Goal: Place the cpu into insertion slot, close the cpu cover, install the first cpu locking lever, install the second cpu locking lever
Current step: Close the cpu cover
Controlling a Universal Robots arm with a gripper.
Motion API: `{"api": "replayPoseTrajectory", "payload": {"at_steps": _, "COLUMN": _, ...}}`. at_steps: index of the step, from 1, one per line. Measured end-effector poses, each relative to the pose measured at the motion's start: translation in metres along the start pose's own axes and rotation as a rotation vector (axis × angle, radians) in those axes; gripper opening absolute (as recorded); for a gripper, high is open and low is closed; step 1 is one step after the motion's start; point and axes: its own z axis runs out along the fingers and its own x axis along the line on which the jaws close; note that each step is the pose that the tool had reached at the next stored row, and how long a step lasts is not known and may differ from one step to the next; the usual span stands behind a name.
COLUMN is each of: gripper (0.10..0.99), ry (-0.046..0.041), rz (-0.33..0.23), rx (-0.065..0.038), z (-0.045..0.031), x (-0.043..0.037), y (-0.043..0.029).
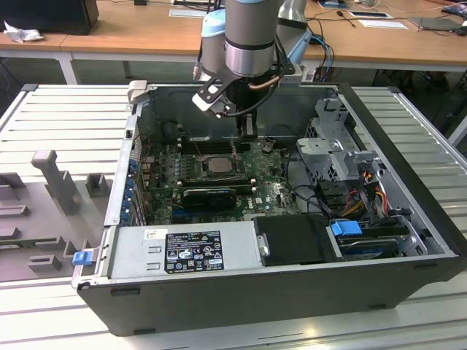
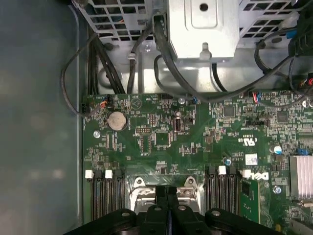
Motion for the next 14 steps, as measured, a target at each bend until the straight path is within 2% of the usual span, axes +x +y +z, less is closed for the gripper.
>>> {"api": "replayPoseTrajectory", "payload": {"at_steps": 5, "gripper": 0.106, "ry": 0.0018, "rz": -0.004, "rx": 0.0, "z": 0.003, "x": -0.0004, "y": -0.008}}
{"api": "replayPoseTrajectory", "payload": {"at_steps": 11, "gripper": 0.106, "ry": 0.0038, "rz": -0.006, "rx": 0.0, "z": 0.0042, "x": -0.0005, "y": -0.0124}}
{"api": "replayPoseTrajectory", "payload": {"at_steps": 14, "gripper": 0.106, "ry": 0.0054, "rz": -0.009, "rx": 0.0, "z": 0.0101, "x": -0.0013, "y": -0.0173}}
